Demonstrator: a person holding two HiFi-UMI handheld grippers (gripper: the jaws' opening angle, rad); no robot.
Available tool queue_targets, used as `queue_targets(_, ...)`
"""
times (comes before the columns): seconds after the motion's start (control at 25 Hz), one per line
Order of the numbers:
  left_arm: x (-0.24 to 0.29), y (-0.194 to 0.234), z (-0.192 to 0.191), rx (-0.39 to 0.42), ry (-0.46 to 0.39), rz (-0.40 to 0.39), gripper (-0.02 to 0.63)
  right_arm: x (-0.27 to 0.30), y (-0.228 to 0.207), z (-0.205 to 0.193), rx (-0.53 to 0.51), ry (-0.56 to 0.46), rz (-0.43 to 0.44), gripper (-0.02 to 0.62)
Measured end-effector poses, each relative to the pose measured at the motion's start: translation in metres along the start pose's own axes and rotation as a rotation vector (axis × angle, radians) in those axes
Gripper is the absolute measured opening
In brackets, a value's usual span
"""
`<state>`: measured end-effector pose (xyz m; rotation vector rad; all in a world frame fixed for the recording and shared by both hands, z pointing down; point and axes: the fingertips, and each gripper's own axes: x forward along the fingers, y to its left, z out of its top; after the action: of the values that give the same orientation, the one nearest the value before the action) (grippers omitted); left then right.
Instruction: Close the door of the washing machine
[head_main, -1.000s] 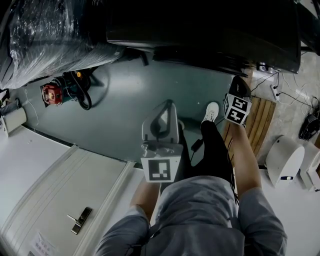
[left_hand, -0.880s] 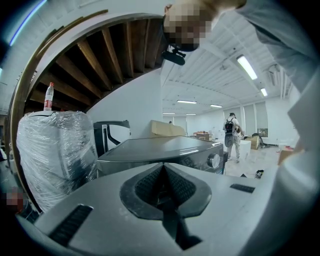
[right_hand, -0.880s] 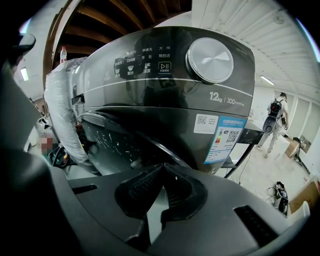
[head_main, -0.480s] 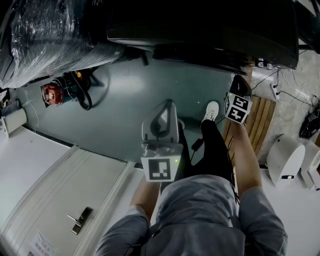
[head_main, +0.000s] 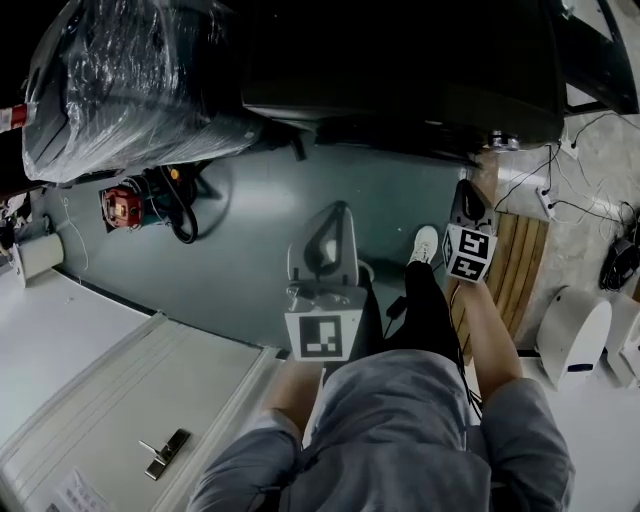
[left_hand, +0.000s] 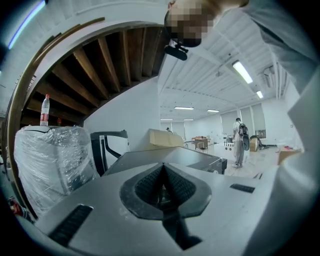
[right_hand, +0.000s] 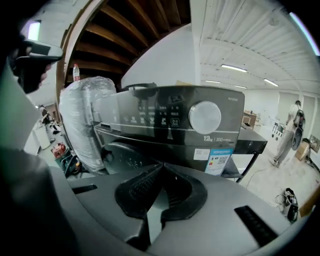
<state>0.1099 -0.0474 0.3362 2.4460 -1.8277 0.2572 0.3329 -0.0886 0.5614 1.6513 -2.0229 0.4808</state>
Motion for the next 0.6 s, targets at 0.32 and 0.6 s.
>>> queue_targets(0.32,-0.015,0.004,0.055,0.005,-0.053,-0.016,-0.003,-0.080,0.018,0.079,-0.003,-0.143,0.063,0.000)
queue_targets(0.6,-0.034,0.001,0.083,-0.003,-0.070,-0.031,-0.003,-0.137,0.027,0.156,0.026,-0.307,0.062,0.000)
